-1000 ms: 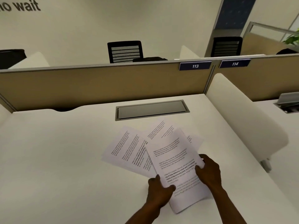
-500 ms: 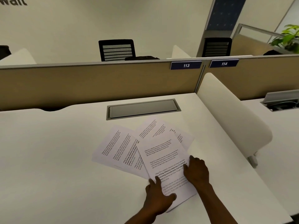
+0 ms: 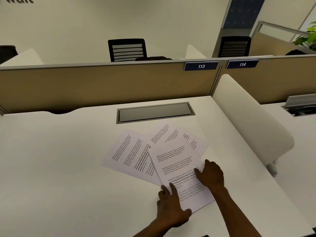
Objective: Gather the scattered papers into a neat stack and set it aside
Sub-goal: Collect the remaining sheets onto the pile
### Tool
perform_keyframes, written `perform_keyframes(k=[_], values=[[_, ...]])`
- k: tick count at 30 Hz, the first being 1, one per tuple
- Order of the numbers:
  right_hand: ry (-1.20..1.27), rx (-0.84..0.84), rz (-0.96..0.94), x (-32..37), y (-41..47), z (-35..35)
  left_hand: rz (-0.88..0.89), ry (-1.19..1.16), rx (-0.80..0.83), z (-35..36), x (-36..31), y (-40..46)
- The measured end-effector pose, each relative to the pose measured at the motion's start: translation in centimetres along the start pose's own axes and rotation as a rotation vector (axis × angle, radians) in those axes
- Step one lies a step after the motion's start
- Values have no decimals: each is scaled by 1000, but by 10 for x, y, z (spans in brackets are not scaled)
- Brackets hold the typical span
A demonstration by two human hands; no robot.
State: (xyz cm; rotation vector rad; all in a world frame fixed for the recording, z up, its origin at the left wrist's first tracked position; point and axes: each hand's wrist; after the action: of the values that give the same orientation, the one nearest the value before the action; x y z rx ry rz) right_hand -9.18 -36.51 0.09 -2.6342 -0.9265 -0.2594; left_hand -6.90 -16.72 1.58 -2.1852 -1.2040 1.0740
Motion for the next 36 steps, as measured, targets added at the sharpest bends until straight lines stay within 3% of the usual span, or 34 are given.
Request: perform_keyframes(k=[6, 15, 20, 23, 29, 36], values=[[34, 80, 126, 2, 6, -4, 5, 27, 5, 2, 2, 3], [238, 52, 115, 6, 10, -8, 27, 10, 2, 4, 10, 5], [341, 39, -7, 9, 2, -25, 43, -50, 4, 0, 14, 3], [271, 92, -152, 20, -13, -37, 54, -88, 5, -1, 16, 4], [71, 1, -430, 71, -80, -35, 165, -165, -58, -9, 20, 2], [28, 73, -498, 98, -114, -13, 177, -120, -17, -3, 23, 5]])
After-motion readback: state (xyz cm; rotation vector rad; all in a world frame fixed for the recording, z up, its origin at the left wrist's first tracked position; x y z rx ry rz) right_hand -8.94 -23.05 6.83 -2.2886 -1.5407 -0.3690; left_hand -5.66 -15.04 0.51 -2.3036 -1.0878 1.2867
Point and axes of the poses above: each hand's wrist, its own y-axis towards the middle knuckle, its own z-axis out of the palm, x = y × z, and after that the axes turned 5 degrees about x, right-handed
